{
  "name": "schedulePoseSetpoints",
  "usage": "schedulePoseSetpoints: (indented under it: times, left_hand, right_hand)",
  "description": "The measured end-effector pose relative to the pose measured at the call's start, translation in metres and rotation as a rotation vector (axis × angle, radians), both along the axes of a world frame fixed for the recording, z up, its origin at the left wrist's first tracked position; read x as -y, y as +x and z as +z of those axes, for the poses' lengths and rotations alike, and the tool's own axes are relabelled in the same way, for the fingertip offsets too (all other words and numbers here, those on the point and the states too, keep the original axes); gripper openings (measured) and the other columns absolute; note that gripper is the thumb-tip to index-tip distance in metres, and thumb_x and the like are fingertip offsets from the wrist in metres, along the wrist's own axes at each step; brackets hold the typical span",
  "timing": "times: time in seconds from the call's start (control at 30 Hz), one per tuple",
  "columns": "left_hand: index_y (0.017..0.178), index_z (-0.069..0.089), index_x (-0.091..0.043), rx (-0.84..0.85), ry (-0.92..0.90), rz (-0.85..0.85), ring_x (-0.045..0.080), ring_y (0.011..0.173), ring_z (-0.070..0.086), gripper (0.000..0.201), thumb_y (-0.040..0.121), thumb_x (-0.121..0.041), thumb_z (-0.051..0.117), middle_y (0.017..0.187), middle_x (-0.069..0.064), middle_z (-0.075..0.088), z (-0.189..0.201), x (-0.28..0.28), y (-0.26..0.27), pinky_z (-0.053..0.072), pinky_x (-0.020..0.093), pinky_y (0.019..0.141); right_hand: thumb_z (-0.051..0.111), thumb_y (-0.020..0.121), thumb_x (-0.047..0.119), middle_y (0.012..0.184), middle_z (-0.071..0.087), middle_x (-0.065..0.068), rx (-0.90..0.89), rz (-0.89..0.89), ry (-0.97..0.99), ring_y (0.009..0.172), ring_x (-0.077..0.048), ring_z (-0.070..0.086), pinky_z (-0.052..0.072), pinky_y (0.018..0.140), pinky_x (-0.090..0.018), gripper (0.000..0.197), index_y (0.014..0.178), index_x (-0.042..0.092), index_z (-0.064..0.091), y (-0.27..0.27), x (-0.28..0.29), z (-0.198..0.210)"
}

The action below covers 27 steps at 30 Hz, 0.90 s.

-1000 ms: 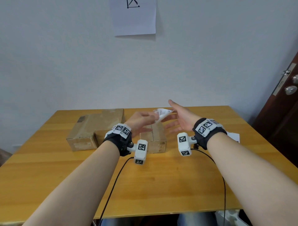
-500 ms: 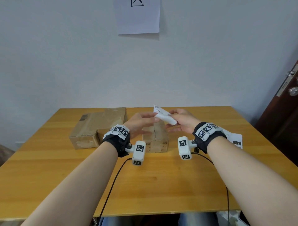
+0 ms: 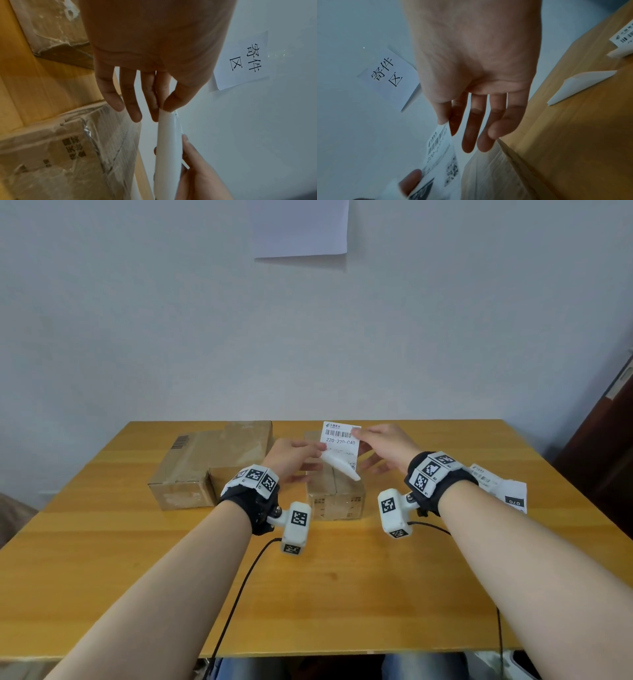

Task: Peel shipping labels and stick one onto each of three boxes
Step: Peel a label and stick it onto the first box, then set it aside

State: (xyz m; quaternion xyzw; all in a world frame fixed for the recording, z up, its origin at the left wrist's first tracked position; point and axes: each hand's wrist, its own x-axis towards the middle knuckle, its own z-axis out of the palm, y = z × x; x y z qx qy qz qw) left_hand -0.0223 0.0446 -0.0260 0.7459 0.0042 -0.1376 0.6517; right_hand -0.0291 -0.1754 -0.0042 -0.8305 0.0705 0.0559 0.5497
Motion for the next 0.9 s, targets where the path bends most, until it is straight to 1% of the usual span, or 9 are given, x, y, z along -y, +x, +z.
schedulePoseSetpoints:
  times: [0.17, 0.27, 0.33, 0.47, 0.63, 0.73, 0.8, 0.87, 0.9]
  left_hand:
    - [0.106, 0.077, -0.019, -0.038, 0.077, -0.069, 0.022, 0.094, 0.076, 0.028, 0.091, 0.002, 0.066, 0.112, 0.006, 0.078, -0.009, -0.001, 0.008, 0.058, 0.025, 0.066]
    - [0.109, 0.075, -0.018, -0.005, 0.117, -0.101, 0.017, 0.066, 0.067, 0.037, 0.087, 0.011, 0.066, 0.114, 0.012, 0.075, -0.014, 0.000, 0.011, 0.055, 0.021, 0.059]
    - [0.109, 0.074, -0.017, 0.028, 0.150, -0.107, 0.013, 0.056, 0.058, 0.039, 0.086, 0.013, 0.067, 0.114, 0.012, 0.073, -0.014, 0.000, 0.012, 0.051, 0.018, 0.054]
    - [0.112, 0.073, -0.014, 0.078, 0.167, -0.115, 0.015, 0.067, 0.058, 0.036, 0.086, 0.011, 0.071, 0.118, 0.010, 0.071, -0.017, -0.002, 0.015, 0.049, 0.017, 0.054]
    - [0.109, 0.077, -0.018, 0.136, 0.206, -0.082, 0.007, 0.079, 0.065, 0.028, 0.086, -0.002, 0.077, 0.117, 0.000, 0.072, -0.020, -0.002, 0.018, 0.049, 0.012, 0.055]
    - [0.104, 0.080, -0.023, 0.194, 0.237, -0.072, 0.006, 0.089, 0.071, 0.022, 0.085, -0.013, 0.081, 0.112, -0.005, 0.075, -0.024, -0.005, 0.018, 0.053, 0.015, 0.064]
    - [0.106, 0.080, -0.023, 0.214, 0.229, -0.092, 0.002, 0.088, 0.073, 0.025, 0.084, -0.012, 0.081, 0.108, -0.006, 0.077, -0.028, -0.007, 0.016, 0.056, 0.016, 0.070]
    - [0.106, 0.079, -0.021, 0.226, 0.223, -0.074, 0.003, 0.091, 0.074, 0.025, 0.083, -0.011, 0.082, 0.102, -0.006, 0.079, -0.033, -0.010, 0.018, 0.060, 0.025, 0.080]
    - [0.103, 0.080, -0.022, 0.240, 0.222, -0.055, 0.002, 0.091, 0.074, 0.022, 0.083, -0.012, 0.082, 0.099, -0.006, 0.080, -0.035, -0.012, 0.019, 0.059, 0.028, 0.081]
  right_hand:
    - [0.069, 0.101, 0.036, 0.095, 0.080, -0.004, 0.007, 0.034, -0.085, 0.060, -0.018, 0.068, 0.054, 0.050, -0.029, 0.027, 0.118, 0.016, 0.075, 0.016, 0.003, -0.004]
    - [0.073, 0.098, 0.026, 0.089, 0.080, -0.006, 0.029, 0.055, -0.079, 0.055, -0.018, 0.066, 0.055, 0.050, -0.029, 0.024, 0.118, 0.012, 0.074, 0.027, 0.003, -0.005]
    - [0.074, 0.097, 0.022, 0.085, 0.081, -0.005, 0.034, 0.061, -0.081, 0.055, -0.017, 0.068, 0.054, 0.050, -0.028, 0.025, 0.121, 0.016, 0.071, 0.034, 0.002, -0.005]
    - [0.074, 0.097, 0.024, 0.082, 0.081, -0.004, 0.029, 0.068, -0.089, 0.058, -0.019, 0.072, 0.055, 0.050, -0.028, 0.023, 0.118, 0.017, 0.068, 0.047, 0.002, -0.005]
    - [0.072, 0.099, 0.026, 0.088, 0.081, -0.006, -0.028, 0.083, -0.081, 0.058, -0.017, 0.070, 0.057, 0.053, -0.029, 0.020, 0.115, 0.014, 0.069, 0.061, 0.007, -0.007]
    - [0.073, 0.099, 0.026, 0.089, 0.081, -0.005, -0.073, 0.087, -0.042, 0.056, -0.014, 0.068, 0.056, 0.051, -0.027, 0.021, 0.115, 0.014, 0.070, 0.069, 0.010, -0.011]
    - [0.074, 0.098, 0.025, 0.088, 0.080, -0.004, -0.083, 0.077, -0.019, 0.056, -0.013, 0.067, 0.055, 0.050, -0.026, 0.021, 0.115, 0.013, 0.070, 0.073, 0.012, -0.013]
    - [0.074, 0.097, 0.024, 0.087, 0.080, -0.004, -0.091, 0.071, -0.002, 0.056, -0.012, 0.066, 0.055, 0.050, -0.026, 0.021, 0.115, 0.013, 0.071, 0.077, 0.014, -0.015]
    - [0.075, 0.097, 0.024, 0.087, 0.080, -0.003, -0.098, 0.072, 0.002, 0.057, -0.012, 0.066, 0.055, 0.051, -0.026, 0.021, 0.115, 0.014, 0.071, 0.079, 0.015, -0.016]
